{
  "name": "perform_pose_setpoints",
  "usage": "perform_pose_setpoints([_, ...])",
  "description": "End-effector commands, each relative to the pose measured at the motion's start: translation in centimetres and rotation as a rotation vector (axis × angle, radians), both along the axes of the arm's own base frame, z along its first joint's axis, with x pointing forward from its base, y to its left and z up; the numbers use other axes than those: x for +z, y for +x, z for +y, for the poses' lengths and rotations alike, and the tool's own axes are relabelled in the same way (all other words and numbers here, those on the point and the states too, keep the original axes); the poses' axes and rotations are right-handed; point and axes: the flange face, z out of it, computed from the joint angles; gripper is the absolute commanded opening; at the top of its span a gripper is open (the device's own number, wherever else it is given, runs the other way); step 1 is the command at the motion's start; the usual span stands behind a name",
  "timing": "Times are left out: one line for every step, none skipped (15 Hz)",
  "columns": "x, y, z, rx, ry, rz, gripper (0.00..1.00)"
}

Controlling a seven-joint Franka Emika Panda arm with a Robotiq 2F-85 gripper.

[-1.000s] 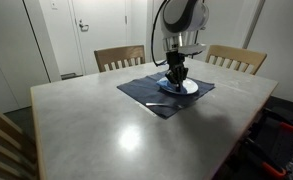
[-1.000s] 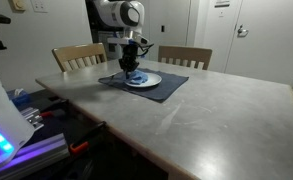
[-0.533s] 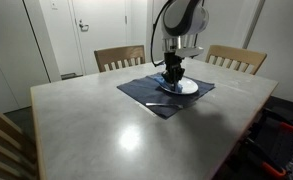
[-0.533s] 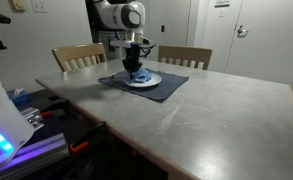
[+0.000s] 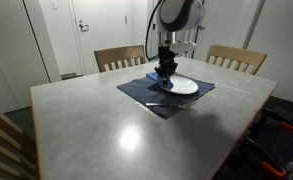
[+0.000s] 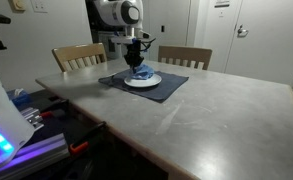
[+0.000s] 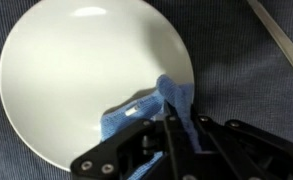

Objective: Use the blue towel to wipe the white plate

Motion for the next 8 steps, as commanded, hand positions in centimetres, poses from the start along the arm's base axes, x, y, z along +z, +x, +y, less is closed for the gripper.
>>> perform_pose_setpoints([2.4, 1.8, 2.8, 0.079, -0.036, -0.087, 0.03])
perform_pose_setpoints([2.5, 2.4, 3.9, 0.103, -0.045, -0.104, 0.03])
perform_pose_setpoints([2.6, 2.9, 5.2, 0.128, -0.045, -0.119, 0.03])
perform_pose_setpoints([2.6, 3.2, 6.3, 0.152, -0.045, -0.126, 0.03])
perform_pose_setpoints([2.3, 3.5, 7.6, 0.175, -0.038, -0.126, 0.03])
perform_pose_setpoints([1.7, 3.6, 8.8, 0.195, -0.027, -0.116, 0.03])
perform_pose_setpoints([1.1, 3.6, 9.7, 0.206, -0.018, -0.109, 0.03])
perform_pose_setpoints([0.3, 3.5, 10.6, 0.216, -0.003, -0.097, 0.03])
